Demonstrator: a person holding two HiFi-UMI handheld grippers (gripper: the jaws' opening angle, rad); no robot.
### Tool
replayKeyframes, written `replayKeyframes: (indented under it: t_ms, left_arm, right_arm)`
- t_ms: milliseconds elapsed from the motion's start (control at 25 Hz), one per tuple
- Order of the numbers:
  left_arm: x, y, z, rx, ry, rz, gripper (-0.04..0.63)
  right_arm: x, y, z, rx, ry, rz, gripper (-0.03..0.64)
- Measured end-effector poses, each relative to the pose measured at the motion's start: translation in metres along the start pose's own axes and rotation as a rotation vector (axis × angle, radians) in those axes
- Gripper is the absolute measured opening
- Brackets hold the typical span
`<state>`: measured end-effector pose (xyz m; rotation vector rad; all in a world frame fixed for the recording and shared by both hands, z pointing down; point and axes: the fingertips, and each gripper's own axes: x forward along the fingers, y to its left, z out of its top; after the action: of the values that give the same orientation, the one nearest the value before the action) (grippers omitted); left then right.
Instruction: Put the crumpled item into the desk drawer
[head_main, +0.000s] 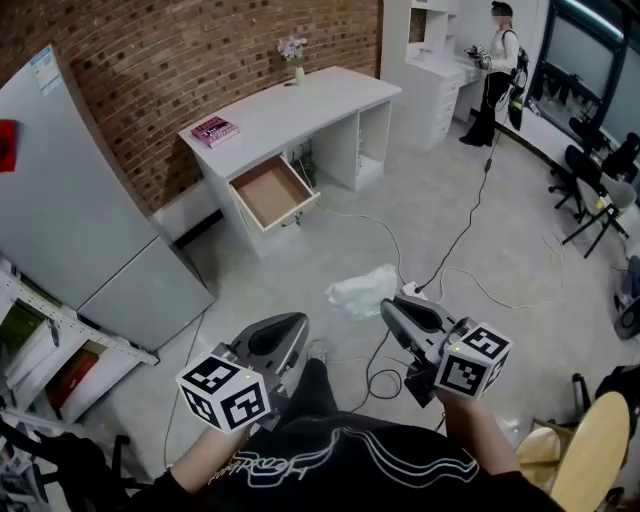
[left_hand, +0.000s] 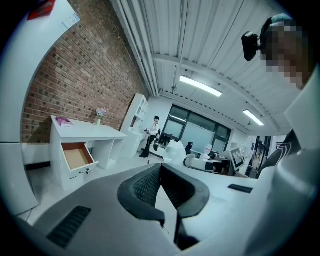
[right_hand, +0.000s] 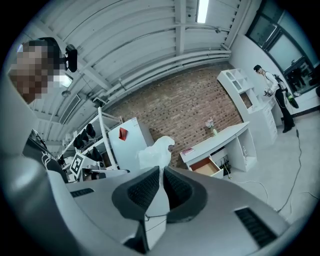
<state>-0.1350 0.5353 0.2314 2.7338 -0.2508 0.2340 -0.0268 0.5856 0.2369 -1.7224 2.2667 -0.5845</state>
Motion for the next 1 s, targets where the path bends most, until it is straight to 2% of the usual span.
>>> replayKeyframes:
  t_ms: [320,840,1000]
  left_arm:
    - [0.045,0.09,0.023,-0.051,0.005,0.017,0.021]
    - [0.163,0.34,0.086,-0.182,0.078,0.125,0.021]
    - [0.188,0.398,0.097,-0.206,0.088,0.148,0.021]
  right_arm:
    - [0.084,-0.056,0.014,0.025,0.044,-0.006,0.055]
    - [0.316,-0.205,0.043,0.079,0.222,-0.036,0.055]
    - [0.372,-0.236,0.042,0.056,0.284,-0.04,0.055]
